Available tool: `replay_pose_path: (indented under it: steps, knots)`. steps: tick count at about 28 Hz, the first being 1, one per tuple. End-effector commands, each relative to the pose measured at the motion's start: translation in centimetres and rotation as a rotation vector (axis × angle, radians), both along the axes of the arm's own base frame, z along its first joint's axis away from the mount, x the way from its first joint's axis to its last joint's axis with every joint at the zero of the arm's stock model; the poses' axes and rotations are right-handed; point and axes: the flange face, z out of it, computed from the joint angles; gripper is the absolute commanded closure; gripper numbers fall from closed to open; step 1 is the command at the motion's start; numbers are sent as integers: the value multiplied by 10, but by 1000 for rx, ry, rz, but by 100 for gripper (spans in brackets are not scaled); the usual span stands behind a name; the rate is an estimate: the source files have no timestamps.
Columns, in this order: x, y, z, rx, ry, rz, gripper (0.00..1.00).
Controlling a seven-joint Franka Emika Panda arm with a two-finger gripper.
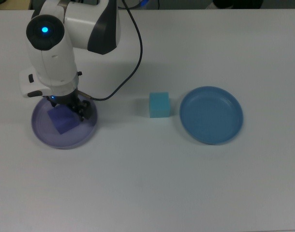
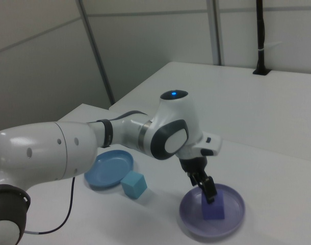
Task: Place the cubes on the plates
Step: 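Carry the purple cube onto the lavender plate and release it, then move the gripper over the cyan cube and grasp it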
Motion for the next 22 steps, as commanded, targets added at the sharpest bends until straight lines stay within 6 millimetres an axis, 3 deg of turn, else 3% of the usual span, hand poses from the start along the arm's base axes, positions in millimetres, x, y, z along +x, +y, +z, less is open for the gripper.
replay_pose_path:
  steps: [1,3,5,10,18,22]
  knots:
    - [-2,62,21,52,-19,122,0]
    - [-3,84,18,66,-11,189,0]
    - [-6,125,11,76,4,279,0]
    - [-15,181,4,74,25,388,0]
    - [-26,231,2,68,35,475,0]
    - [-41,250,-18,51,90,516,0]
